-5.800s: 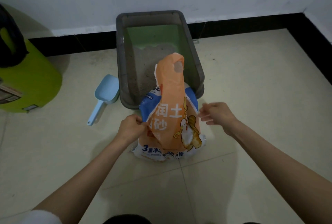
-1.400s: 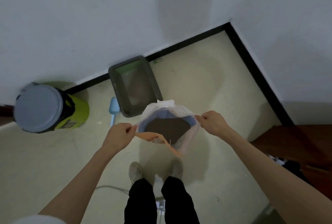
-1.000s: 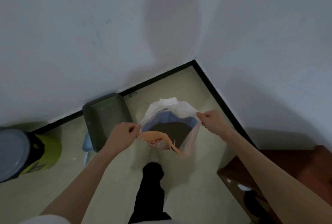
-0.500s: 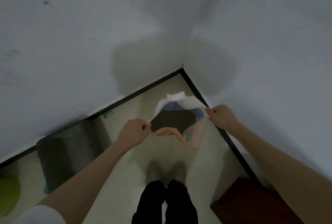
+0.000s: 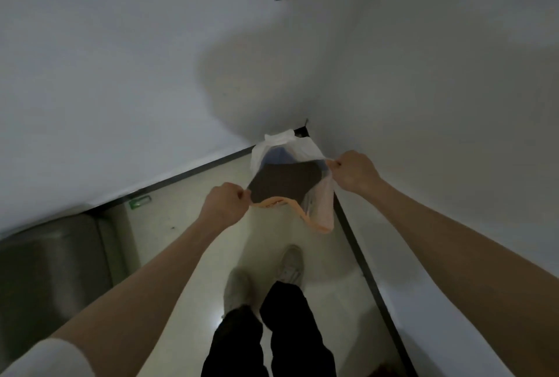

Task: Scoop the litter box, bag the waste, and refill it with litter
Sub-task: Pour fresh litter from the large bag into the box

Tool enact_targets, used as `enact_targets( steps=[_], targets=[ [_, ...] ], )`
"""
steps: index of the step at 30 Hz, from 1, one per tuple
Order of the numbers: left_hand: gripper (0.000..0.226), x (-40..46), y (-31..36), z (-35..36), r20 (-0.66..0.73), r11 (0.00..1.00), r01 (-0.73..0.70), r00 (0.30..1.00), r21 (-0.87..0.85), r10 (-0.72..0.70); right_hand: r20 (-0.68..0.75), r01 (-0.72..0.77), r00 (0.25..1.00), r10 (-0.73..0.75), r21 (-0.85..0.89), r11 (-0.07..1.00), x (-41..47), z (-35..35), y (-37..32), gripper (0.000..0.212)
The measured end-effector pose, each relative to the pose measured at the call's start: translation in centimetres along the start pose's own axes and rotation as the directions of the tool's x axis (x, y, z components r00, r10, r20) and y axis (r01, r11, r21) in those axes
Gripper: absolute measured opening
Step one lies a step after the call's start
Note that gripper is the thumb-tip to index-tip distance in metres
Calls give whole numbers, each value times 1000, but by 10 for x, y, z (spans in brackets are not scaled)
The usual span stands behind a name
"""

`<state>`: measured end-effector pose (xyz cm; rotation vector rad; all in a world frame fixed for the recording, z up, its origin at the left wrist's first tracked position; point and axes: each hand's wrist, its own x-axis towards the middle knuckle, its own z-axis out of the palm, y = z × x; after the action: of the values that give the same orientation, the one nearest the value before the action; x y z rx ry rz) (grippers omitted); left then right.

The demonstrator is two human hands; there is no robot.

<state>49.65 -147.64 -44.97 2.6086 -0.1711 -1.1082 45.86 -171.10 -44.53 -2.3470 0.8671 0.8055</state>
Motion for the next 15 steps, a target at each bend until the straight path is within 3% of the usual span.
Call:
enact_targets(
  steps=[7, 15],
  targets=[
    [39, 73, 16, 3, -72, 981, 94, 992, -172, -107, -12, 14, 1000, -14, 46, 999, 74, 3, -10, 38],
    [37, 135, 28, 2, -107, 968, 154, 978, -200, -178, -33, 22, 999, -22, 10, 1000, 115, 27, -27, 24]
  ],
)
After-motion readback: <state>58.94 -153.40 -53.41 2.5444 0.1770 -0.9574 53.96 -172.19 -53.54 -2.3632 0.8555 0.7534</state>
